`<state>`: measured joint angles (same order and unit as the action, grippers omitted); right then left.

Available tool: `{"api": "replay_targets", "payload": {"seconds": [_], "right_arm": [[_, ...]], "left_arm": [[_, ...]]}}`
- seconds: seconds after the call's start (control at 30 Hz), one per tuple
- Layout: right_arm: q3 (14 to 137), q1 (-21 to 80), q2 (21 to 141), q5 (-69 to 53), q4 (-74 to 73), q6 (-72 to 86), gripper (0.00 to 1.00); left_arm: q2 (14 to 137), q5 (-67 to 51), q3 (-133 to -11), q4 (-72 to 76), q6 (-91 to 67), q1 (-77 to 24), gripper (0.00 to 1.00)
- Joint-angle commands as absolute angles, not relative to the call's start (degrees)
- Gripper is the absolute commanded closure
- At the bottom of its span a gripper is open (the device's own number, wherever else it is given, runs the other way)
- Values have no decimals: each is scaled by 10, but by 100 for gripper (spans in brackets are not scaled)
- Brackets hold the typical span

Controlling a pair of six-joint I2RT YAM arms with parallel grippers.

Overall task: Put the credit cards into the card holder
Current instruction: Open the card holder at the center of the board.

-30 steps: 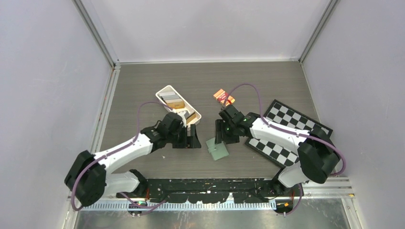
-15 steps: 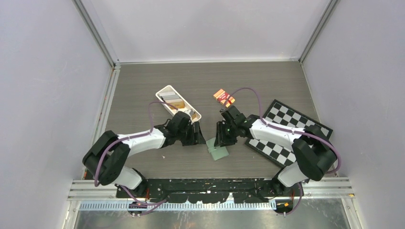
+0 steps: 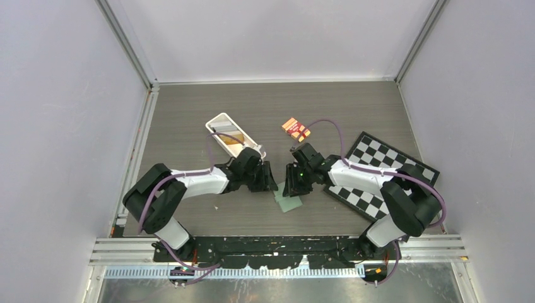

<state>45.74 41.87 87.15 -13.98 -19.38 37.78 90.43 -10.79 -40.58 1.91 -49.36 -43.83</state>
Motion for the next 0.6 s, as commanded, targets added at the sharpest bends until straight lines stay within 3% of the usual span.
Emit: {"api": "replay_targets", "payload": {"seconds": [0.0,0.57], "right_arm": [[450,419,879,-134,-163,388,63],[417,421,913,-174,-78,434,67]], "left_arm": [[919,-81,-424,15,-487,-449,59],[937,-76,-417,4,-502,-471,86]]}}
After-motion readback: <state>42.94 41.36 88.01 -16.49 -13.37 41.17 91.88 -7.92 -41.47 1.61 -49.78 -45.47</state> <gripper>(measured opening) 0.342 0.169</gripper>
